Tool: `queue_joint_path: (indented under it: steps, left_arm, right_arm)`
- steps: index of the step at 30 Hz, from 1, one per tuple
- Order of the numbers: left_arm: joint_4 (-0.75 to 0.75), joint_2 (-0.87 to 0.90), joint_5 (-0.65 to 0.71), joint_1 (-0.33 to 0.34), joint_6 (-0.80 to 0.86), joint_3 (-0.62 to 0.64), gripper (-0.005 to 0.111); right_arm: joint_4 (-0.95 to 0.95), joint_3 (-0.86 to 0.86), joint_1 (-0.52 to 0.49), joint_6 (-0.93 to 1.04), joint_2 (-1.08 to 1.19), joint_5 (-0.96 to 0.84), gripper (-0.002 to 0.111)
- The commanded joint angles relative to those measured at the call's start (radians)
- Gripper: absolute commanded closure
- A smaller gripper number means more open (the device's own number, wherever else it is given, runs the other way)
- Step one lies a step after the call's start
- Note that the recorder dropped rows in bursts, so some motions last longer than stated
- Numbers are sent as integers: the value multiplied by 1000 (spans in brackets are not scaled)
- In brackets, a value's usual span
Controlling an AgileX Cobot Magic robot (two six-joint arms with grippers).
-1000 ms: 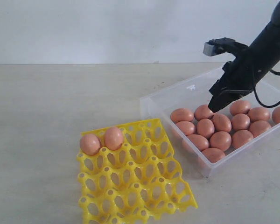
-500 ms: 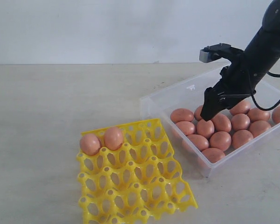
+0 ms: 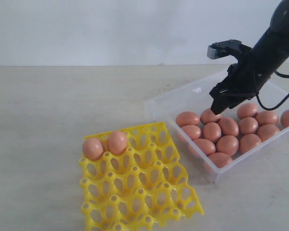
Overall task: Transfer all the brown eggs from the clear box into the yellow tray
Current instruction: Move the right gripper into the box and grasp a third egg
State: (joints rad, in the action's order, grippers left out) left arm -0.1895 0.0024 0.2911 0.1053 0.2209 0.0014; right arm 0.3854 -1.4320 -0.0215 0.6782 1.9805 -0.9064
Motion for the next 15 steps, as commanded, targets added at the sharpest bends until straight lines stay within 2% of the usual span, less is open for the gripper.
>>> queue_joint_path:
  steps: [1,4,15]
  left_arm:
    - [-5,-2,-7,3,7,-1,103]
    - [-5,-2,-7,3,7,-1,103]
    - [-5,-2,-7,3,7,-1,103]
  right_arm:
    - [-40,-5,-3,-43,-4,-68,64]
    - [-118,-5,-3,-171,-4,-95,64]
    - [-87,-5,-3,-173,111,-46,64]
